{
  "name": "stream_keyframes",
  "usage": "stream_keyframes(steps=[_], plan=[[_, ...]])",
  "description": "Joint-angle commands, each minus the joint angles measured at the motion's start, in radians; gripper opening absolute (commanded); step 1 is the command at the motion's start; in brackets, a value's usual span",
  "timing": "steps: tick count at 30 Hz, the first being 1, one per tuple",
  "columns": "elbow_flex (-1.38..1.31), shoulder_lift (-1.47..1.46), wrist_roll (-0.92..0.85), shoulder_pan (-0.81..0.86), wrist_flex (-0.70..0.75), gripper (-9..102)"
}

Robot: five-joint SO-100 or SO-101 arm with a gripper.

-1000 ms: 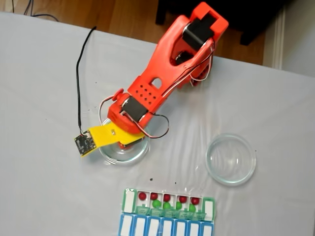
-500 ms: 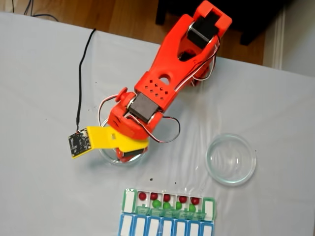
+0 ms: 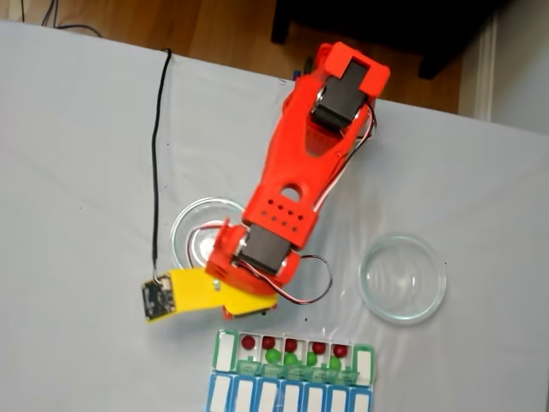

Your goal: Sort medicines into box.

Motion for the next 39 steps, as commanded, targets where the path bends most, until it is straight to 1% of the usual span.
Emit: stream_keyframes(steps=[1,5,11,19,24,29,39], plan=[[-0.021,0.052,0.006,-0.046,-0.051,1],[-0.098,0.002,0.038,-0.067,-0.015,1],[-0.152,-0.091,0.040,-0.080,-0.063,1],[-0.383,-0.239,0.054,-0.074,0.026,1],[-0.411,-0.230,0.107,-0.086,0.058,1],[-0.433,-0.253,0.150,-0.100,0.054,1],[-0.426,-0.256,0.166,-0.100,0.037,1]])
